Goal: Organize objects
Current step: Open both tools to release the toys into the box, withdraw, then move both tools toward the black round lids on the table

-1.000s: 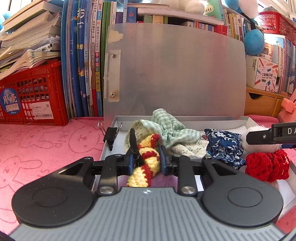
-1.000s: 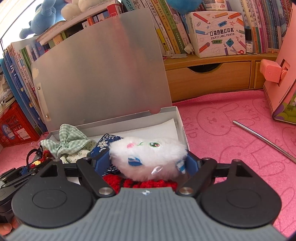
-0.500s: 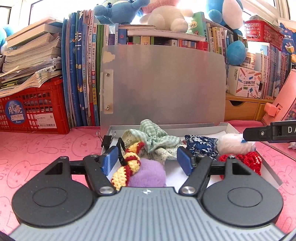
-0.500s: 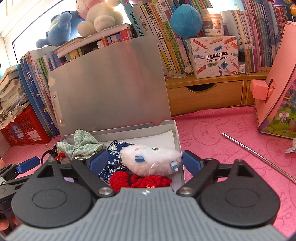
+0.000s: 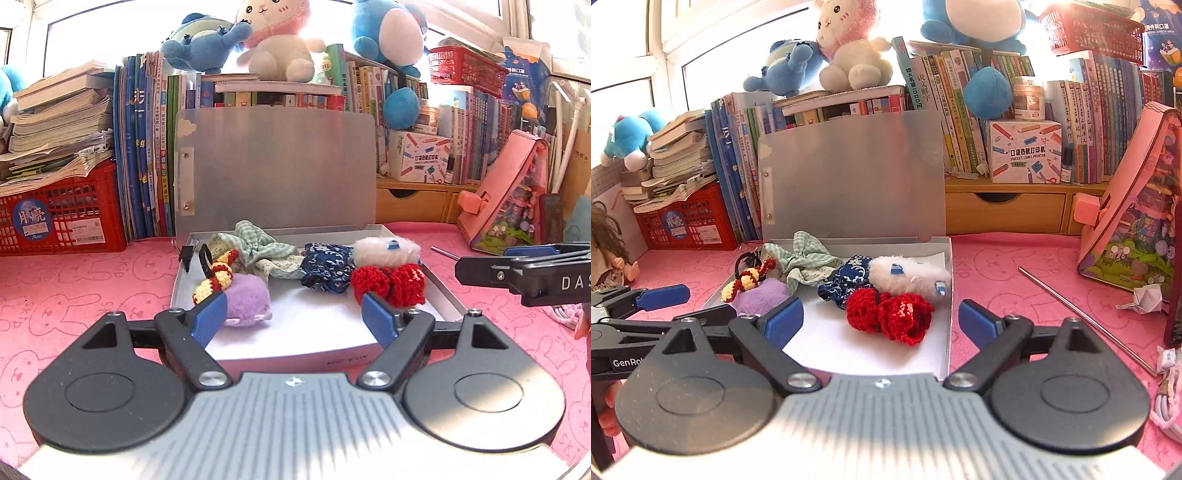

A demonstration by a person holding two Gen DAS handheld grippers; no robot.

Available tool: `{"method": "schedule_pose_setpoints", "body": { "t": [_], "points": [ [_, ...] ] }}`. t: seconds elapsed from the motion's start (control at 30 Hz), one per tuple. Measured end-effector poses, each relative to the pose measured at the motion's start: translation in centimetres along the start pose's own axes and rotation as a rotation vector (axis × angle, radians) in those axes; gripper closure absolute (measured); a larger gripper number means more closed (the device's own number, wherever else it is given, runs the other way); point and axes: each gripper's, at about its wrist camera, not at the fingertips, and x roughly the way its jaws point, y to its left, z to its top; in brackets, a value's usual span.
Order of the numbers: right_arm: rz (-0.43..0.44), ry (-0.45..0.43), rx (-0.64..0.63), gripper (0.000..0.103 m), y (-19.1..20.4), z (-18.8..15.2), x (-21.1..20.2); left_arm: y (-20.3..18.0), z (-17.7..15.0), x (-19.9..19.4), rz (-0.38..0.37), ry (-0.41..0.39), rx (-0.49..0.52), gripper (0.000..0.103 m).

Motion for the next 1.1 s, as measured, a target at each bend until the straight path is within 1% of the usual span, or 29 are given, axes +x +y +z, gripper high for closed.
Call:
{"method": "schedule_pose_setpoints", "body": {
  "t": [0.23, 0.53, 0.87, 1.1],
  "points": [
    [0.005, -0.03, -0.075, 0.005, 0.4, -2.2, -4.3, -1.4, -1.8, -3.9, -0.054, 0.007, 0.012, 0.017],
    [-0.014, -0.042, -0.116, 0.004, 0.5, -6.2, -8.2, -2.2, -4.9, -8.3, -0.081, 0.004, 0.02, 0.017],
    [-0.031, 0.0, -0.109, 0.003, 0.7, -11.6, -10.3, -2.2, -8.4, -11.2, -0.081, 0.009, 0.022, 0.017],
    [-0.04, 0.009, -0.091, 0.003, 0.6, -13.8, -12.2, -2.5, -10.6, -12.0, -0.1, 0.052, 0.014, 0.017]
  ]
}}
